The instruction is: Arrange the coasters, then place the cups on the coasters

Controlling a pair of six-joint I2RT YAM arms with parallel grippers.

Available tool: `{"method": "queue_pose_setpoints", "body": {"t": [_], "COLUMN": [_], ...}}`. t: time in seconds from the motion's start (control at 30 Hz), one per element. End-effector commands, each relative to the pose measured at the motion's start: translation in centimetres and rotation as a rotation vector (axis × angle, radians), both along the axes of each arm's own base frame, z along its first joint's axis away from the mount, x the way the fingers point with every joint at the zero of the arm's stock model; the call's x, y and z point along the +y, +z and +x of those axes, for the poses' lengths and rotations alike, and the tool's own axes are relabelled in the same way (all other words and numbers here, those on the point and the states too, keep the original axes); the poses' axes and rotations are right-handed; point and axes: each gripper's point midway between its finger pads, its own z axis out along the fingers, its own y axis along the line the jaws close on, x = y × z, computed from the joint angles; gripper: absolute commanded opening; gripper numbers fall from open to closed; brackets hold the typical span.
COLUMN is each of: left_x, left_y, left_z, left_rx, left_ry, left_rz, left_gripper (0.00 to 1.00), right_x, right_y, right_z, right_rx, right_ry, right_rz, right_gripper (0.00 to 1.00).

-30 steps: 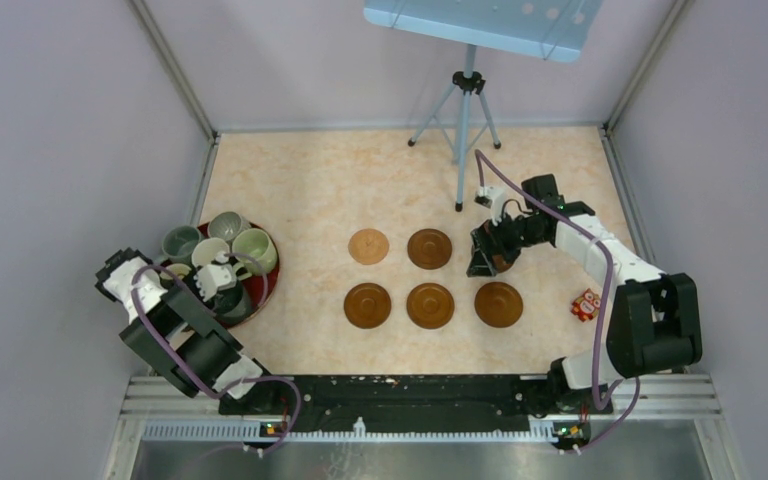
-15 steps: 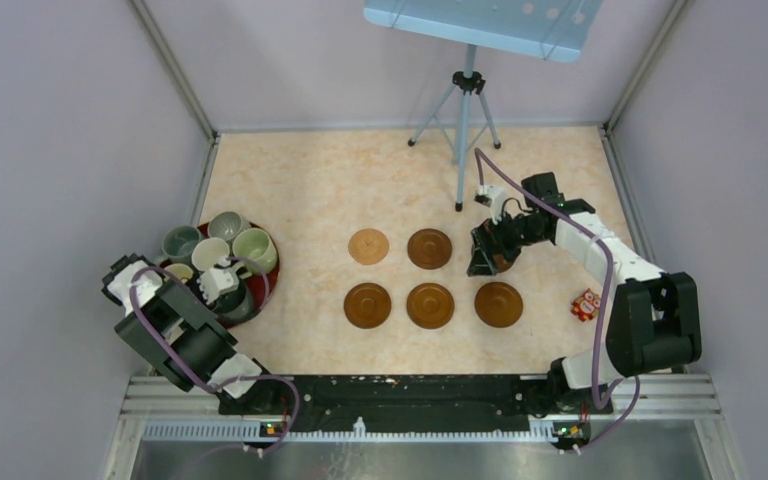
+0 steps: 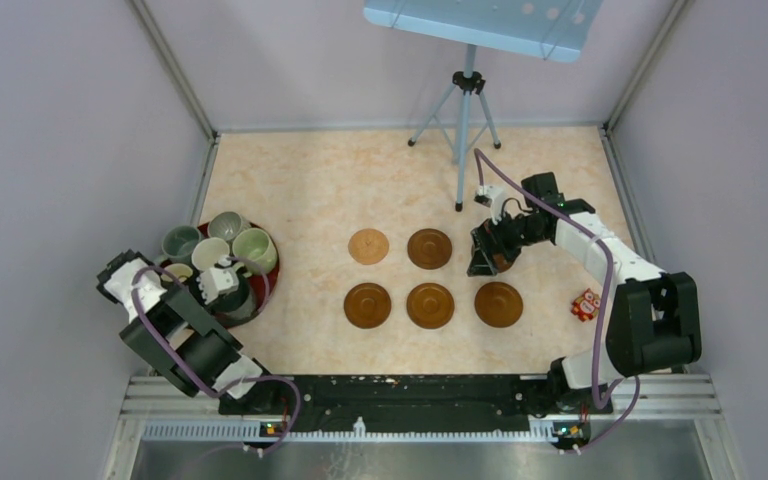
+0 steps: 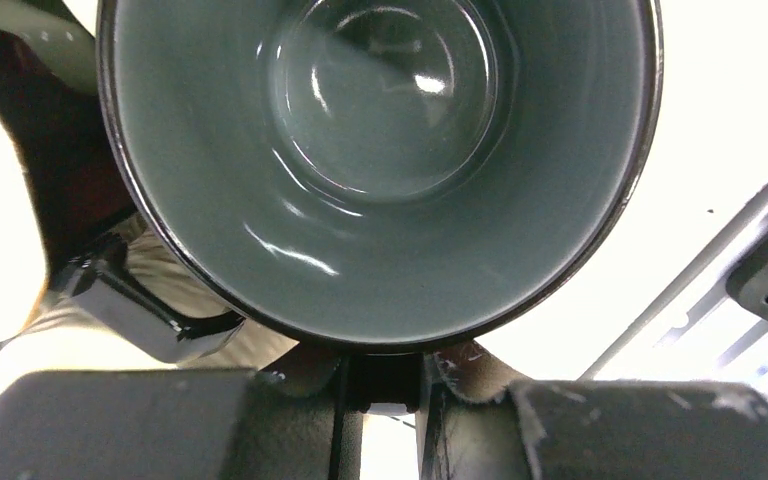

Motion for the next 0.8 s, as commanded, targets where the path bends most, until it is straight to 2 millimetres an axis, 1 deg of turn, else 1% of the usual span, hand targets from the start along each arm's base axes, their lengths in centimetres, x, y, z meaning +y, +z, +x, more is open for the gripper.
{"method": "queue_pose_setpoints", "body": {"t": [0.0, 0.2, 0.3, 0.37, 0.5, 0.6, 0.7, 0.73, 0.77], "left_x": [-4.2, -5.4, -6.5, -7.6, -11.1, -14.0, -17.3, -18.0, -19.6], "left_y": [3.3, 5.2, 6.1, 6.6, 8.3, 10.2, 12.9, 13.6, 14.3], "left_z": [-1.4, -0.6, -0.2, 0.4, 2.8, 4.7, 7.0, 7.9, 8.7], "left_rx": [-0.004, -0.124, -0.177, -0.183, -0.176, -0.17, -0.176, -0.198, -0.188], "left_ry": [-0.062, -0.068, -0.097, -0.112, -0.124, -0.137, -0.136, -0.142, -0.127], "left_rz": [-0.142, -0.118, -0.099, -0.112, -0.233, -0.323, -0.408, -0.421, -0.453], "left_gripper": [0.0, 0.0, 0.0, 0.0, 0.0, 0.0, 0.0, 0.0, 0.0], "right_x": [0.1, 0.4, 0.5, 0.4, 0.5, 0.1, -0.9, -1.3, -1.8], "right_y": [0.8, 1.0, 1.0, 1.1, 1.8, 2.4, 3.2, 3.4, 3.6], "right_z": [0.5, 0.4, 0.4, 0.4, 1.1, 1.6, 2.3, 2.5, 2.8], "right_rx": [-0.038, -0.035, -0.032, -0.035, -0.051, -0.053, -0.061, -0.064, -0.068], "right_ry": [0.02, 0.033, 0.034, 0.032, 0.012, -0.012, -0.052, -0.07, -0.09], "right_rz": [0.02, 0.037, 0.039, 0.042, 0.067, 0.089, 0.118, 0.128, 0.135], "right_gripper": [0.97, 0.97, 0.97, 0.97, 0.97, 0.97, 0.97, 0.97, 0.97]}}
